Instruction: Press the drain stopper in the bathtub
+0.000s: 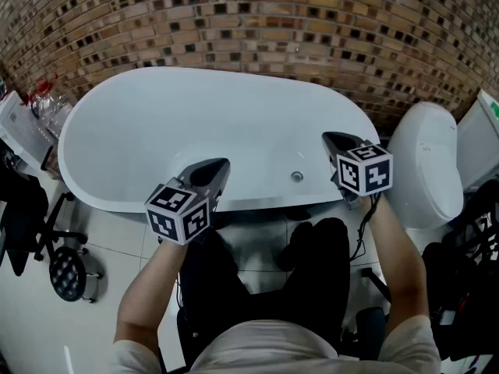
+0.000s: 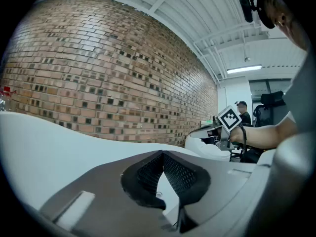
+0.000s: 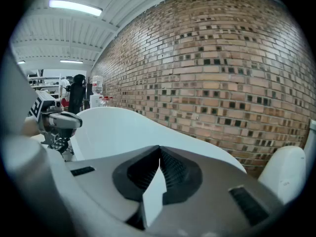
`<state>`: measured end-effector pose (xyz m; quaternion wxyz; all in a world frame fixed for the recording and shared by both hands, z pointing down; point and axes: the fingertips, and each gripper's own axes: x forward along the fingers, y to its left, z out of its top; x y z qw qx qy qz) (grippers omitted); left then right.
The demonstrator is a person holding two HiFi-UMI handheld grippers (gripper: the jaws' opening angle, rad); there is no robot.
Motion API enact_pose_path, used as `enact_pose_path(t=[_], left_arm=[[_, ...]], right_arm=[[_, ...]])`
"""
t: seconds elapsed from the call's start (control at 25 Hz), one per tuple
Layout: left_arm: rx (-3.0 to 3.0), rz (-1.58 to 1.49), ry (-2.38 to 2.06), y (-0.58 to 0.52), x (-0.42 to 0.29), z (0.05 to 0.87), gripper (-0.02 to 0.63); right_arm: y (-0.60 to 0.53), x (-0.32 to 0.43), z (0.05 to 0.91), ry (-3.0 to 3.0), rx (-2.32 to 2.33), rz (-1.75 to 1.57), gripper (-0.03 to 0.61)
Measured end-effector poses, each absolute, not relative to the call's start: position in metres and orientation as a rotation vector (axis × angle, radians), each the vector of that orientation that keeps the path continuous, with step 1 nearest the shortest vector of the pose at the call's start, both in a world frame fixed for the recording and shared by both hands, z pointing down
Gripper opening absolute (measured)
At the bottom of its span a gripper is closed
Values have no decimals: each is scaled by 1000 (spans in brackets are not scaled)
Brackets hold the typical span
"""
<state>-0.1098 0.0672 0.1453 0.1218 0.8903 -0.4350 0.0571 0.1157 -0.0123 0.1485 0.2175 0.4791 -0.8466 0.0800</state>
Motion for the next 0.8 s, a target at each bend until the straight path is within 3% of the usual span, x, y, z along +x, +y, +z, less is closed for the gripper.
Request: enact_pose_path(t=[0.8], left_arm=[[2585,208,-1223,-14,-97,169,6]], right_arm=[[-102,101,163,-2297,1286,174,9]])
